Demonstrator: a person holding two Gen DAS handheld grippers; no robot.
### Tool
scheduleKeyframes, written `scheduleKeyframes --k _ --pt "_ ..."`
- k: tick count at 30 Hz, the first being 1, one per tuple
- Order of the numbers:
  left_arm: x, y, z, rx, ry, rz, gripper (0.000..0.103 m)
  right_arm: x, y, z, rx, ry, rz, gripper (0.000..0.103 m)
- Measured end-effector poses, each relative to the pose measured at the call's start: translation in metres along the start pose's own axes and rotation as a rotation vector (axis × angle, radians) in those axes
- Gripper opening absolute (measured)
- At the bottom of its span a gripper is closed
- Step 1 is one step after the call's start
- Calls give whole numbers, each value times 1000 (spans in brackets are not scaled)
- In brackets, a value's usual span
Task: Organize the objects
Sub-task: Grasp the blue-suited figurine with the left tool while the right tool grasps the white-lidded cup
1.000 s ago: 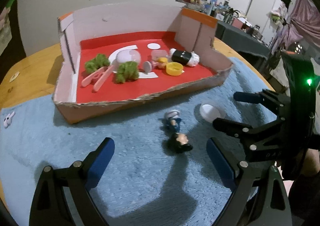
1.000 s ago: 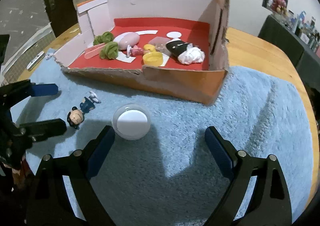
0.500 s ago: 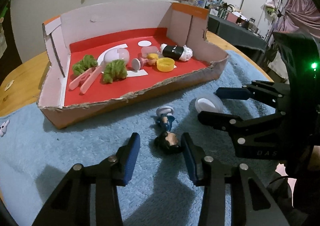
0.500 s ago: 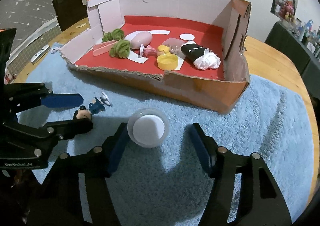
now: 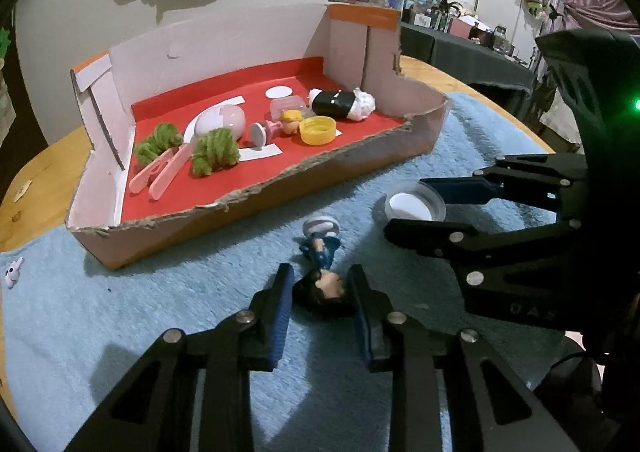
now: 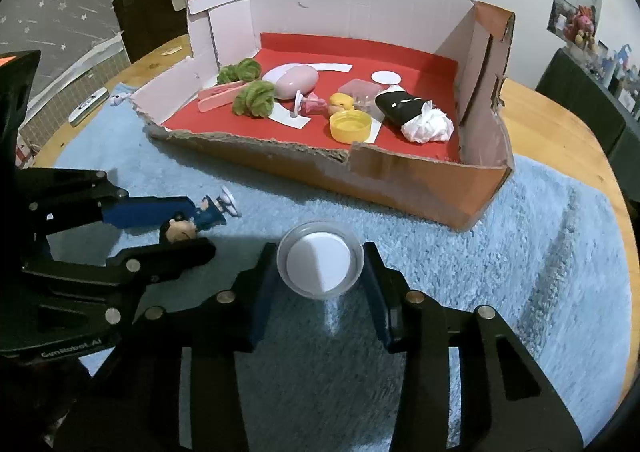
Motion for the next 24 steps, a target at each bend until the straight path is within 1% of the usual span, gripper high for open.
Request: scheduleKeyframes --k 9,15,24 --pt "-4 -5 2 -9 -28 -5 29 -6 -7 8 49 24 -7 39" --pt "-9 -11 7 -5 -70 -14 29 -11 -14 17 77 40 -12 39" --pt "-15 -19 15 19 -123 -39 28 -20 -20 28 120 65 -21 39"
Point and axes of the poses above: each gripper's, at about its wrist camera, not at the fingertips, and y roughly the way its jaws point, z to its left, x to its top, the point moved 6 cm from there along y, roughly the way its jaws point, and after that the axes turned 1 degree about x, right-handed, at the moved point
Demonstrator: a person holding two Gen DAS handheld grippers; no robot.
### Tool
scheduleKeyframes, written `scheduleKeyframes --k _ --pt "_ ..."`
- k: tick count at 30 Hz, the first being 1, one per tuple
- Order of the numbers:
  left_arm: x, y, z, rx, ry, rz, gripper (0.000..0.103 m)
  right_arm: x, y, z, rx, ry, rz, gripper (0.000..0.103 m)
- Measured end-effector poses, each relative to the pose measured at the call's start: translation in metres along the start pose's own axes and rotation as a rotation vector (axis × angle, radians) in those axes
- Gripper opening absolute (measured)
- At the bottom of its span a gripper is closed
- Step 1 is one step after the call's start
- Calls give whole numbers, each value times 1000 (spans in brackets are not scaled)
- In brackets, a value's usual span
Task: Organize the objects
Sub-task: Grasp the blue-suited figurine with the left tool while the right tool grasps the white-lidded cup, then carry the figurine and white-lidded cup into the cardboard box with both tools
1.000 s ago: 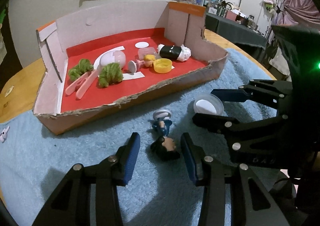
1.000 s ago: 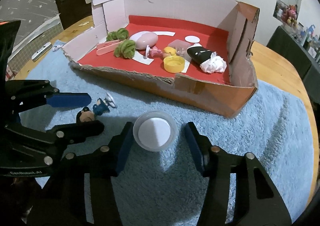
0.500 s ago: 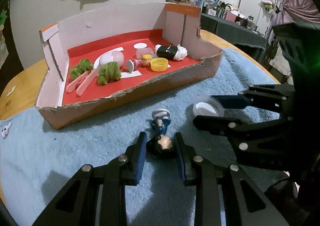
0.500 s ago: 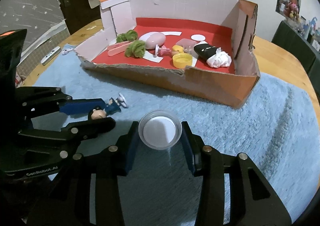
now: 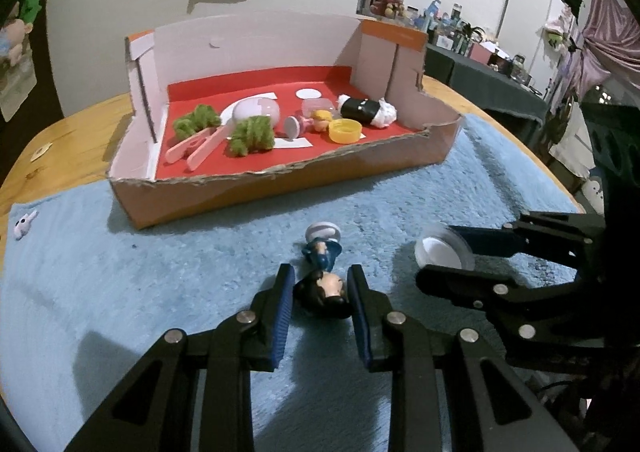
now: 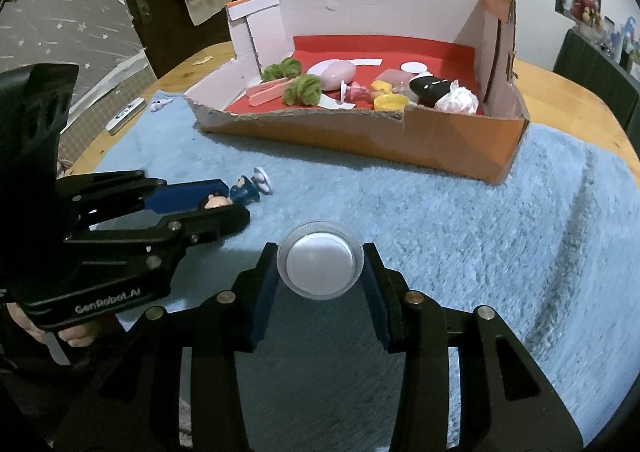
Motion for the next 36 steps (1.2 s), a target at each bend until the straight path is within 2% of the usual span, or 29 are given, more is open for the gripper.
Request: scheduleKeyframes --k 7,36 --pt "1 -9 3 -34 -25 -22 28 1 -3 0 10 12 -9 39" --pt "16 -31 4 -52 -36 -94 27 14 -16 16 19 -30 -40 39"
Point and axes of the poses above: each gripper's, at about its wrist camera, not at the fingertips, and y roughly the way its jaws point, z to its left, x to its top, the point moved 6 cm from there along y, roughly the way its jaws point, and after that the axes turned 1 degree about x, right-handed, at the moved point
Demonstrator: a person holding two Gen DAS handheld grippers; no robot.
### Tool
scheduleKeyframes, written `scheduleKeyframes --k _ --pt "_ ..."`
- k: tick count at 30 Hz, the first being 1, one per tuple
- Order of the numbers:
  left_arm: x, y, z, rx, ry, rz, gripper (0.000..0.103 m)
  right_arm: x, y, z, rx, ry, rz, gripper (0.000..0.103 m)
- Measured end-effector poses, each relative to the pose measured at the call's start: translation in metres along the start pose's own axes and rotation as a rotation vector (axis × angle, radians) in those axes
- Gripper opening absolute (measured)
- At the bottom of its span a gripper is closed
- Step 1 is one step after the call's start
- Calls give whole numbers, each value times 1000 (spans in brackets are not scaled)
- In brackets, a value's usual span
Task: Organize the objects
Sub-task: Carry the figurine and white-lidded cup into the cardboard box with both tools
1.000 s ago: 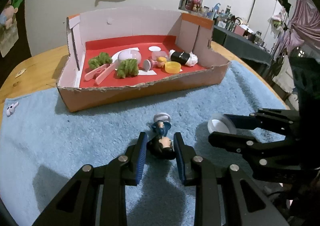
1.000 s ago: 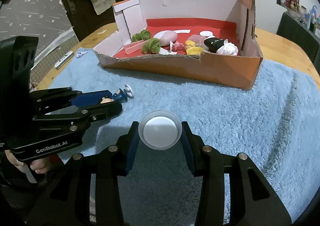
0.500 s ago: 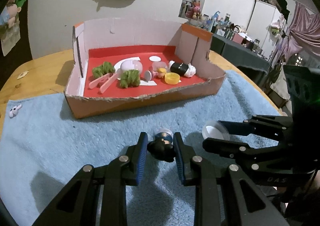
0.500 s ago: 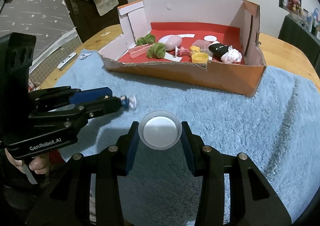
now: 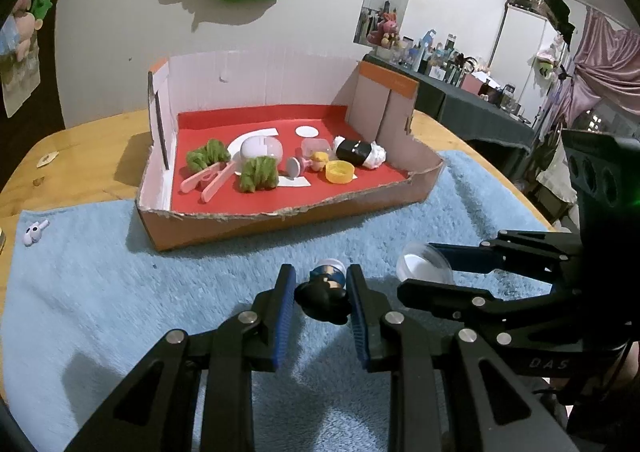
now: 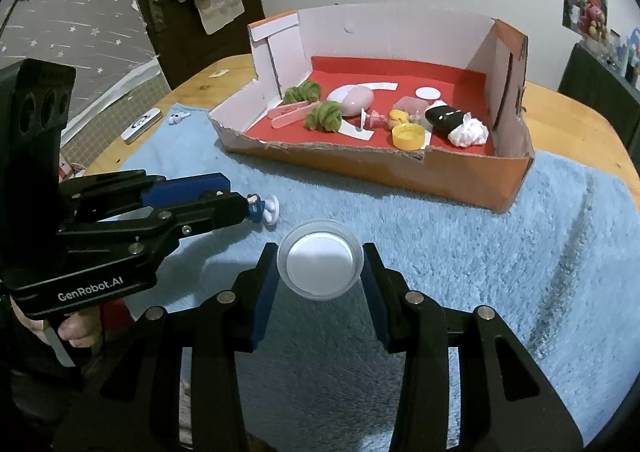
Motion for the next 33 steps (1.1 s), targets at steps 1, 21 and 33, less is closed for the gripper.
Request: scheduleKeyframes --k 1,21,33 --pt "1 -1 0 0 0 -1 27 1 -1 0 -1 -2 -1 39" --pt "44 -18 3 -3 19 -88 27 34 -9 3 0 -43 -36 39" --pt "65 -6 12 6 20 -97 27 58 -5 -7 -5 -55 -42 39"
Point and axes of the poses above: each gripper's, at about its wrist camera, not at the fingertips, and y roughly the way its jaws point, z to its left, x to its top, the point moved 6 cm from there along y, roughly the way its jaws point, and after that the axes turned 1 degree about x, right-handed, at the moved point
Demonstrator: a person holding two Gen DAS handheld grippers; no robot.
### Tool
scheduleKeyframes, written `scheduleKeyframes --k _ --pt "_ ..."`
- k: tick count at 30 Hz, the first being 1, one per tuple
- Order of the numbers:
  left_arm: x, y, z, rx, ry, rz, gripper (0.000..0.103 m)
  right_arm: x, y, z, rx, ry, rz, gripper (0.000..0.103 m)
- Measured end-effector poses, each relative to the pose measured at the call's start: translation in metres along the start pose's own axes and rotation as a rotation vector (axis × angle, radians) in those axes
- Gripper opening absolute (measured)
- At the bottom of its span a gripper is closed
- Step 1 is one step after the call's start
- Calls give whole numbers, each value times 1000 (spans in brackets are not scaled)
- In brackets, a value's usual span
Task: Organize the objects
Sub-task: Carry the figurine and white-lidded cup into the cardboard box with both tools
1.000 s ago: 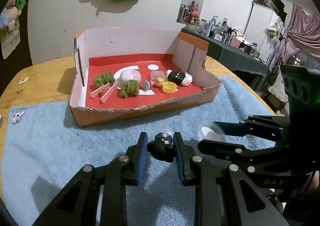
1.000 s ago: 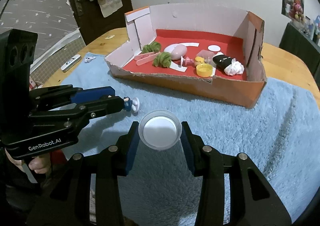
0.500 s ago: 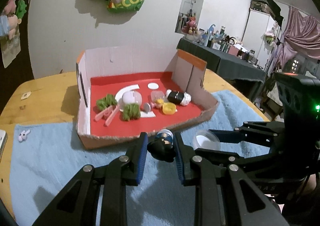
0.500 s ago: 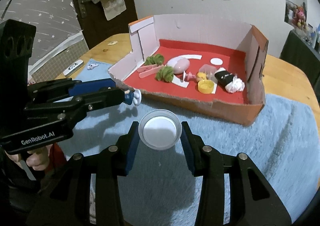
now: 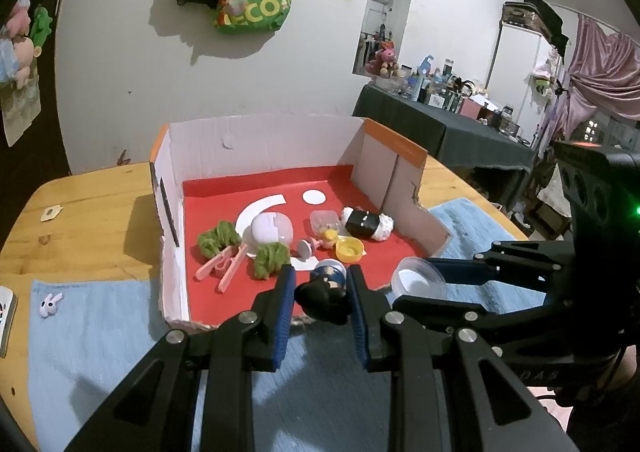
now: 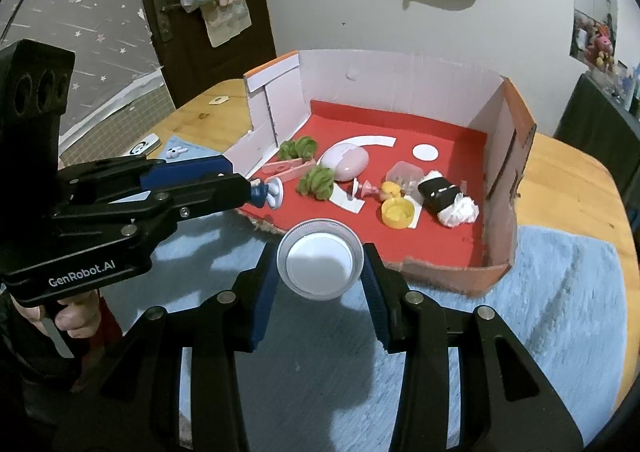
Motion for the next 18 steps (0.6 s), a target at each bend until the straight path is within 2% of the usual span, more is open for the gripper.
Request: scheduleKeyframes --k 8,18 --pt "8 15 8 4 -9 17 27 16 13 -14 3 4 24 39" --pt "7 37 15 5 -18 67 27 21 41 -31 15 17 107 39"
Point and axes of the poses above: each gripper's, at about its wrist camera, not at the fingertips, and y roughly the way its jaws point, z to its left, x to its top, the point moved 6 cm from there along y, roughly the way its jaws point, and after that the axes turned 1 degree about x, right-handed, at the moved point
